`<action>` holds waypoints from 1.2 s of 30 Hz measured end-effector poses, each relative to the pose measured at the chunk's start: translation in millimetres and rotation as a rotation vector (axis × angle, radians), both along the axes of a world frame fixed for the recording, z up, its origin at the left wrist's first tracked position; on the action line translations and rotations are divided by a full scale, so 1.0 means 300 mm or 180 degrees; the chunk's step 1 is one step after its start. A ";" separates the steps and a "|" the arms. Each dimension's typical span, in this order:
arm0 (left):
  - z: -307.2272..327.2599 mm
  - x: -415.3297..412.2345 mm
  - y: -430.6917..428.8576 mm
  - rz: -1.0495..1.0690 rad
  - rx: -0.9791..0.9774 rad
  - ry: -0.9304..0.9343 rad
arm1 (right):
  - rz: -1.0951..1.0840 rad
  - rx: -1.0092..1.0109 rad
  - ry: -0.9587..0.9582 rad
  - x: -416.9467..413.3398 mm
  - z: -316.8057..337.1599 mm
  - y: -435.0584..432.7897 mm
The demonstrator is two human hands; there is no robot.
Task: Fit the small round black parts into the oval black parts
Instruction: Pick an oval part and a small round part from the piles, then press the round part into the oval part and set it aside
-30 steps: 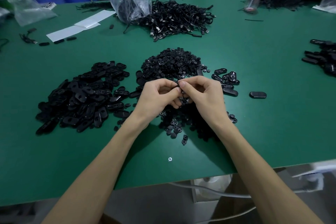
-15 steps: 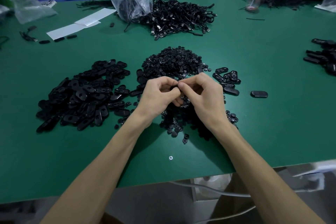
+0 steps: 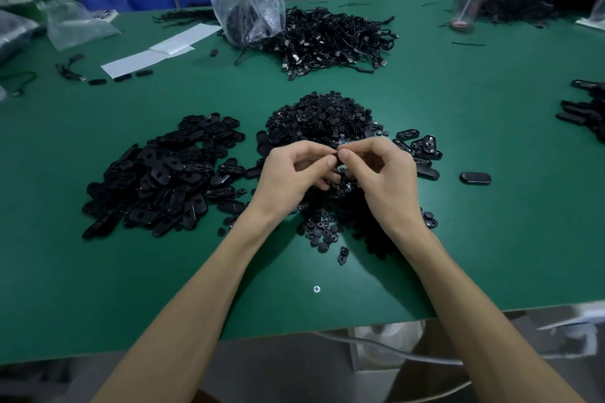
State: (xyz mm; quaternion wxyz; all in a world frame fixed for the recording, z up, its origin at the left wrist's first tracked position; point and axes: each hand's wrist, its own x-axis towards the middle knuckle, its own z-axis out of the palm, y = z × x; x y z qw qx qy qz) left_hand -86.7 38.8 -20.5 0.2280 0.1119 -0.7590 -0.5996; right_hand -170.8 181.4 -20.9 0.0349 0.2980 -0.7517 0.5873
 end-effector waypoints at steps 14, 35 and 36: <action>-0.021 0.061 -0.178 0.2126 -0.2532 -0.2410 | -0.1429 0.0117 -0.0426 -0.091 -0.008 0.038; -0.030 0.040 -0.169 0.2061 -0.2556 -0.1878 | -0.0342 0.1491 0.0342 -0.065 -0.046 0.010; -0.030 0.038 -0.171 0.2047 -0.2540 -0.1800 | -0.0348 0.1479 0.0329 -0.065 -0.046 0.009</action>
